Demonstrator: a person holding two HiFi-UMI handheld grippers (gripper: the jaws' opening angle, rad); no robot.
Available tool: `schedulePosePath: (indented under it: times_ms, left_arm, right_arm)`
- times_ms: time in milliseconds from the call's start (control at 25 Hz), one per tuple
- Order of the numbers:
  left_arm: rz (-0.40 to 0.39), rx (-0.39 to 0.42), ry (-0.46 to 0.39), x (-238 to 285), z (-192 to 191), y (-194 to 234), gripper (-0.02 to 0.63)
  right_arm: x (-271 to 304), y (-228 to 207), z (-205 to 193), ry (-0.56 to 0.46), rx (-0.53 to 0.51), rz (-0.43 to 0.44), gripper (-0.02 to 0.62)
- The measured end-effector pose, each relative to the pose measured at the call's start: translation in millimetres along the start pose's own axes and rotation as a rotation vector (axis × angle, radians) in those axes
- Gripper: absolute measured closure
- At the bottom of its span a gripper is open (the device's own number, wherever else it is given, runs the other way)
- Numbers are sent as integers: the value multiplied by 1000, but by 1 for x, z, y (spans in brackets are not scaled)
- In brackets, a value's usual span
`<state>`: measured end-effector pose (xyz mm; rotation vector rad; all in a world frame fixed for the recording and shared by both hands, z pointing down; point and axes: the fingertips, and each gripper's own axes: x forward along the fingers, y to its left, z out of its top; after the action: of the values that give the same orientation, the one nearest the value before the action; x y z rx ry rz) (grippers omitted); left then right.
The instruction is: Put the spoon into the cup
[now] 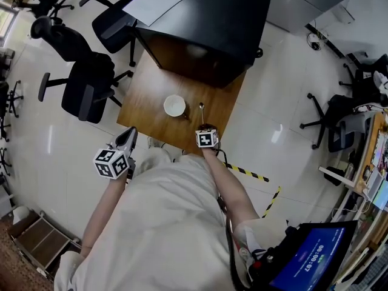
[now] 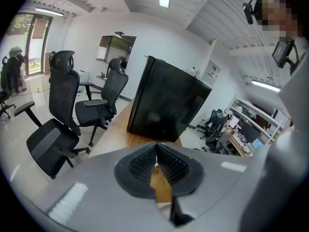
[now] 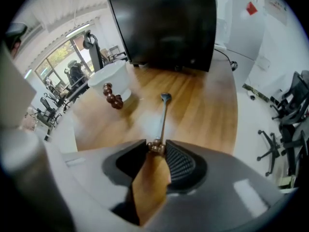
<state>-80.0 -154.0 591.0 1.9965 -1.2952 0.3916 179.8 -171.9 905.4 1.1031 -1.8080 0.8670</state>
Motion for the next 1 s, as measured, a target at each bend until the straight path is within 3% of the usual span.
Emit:
schedulePosePath:
  times_ms: [200,480,720,1000]
  left_arm:
    - [-29,7,-16,7,10,4,627]
    - [-97,56,-35,8,43,21,629]
    - [-168,85,-26,12,56,35,629]
    - [-199,65,-31,5,62,57,628]
  right_arm:
    - [-17,1,14,-69,78,36,468]
    - [-61,17,44,-159,106,45,468]
    - [-89,69,69,-203,30,102,468]
    - [-79,116,74,-145,-24,142,468]
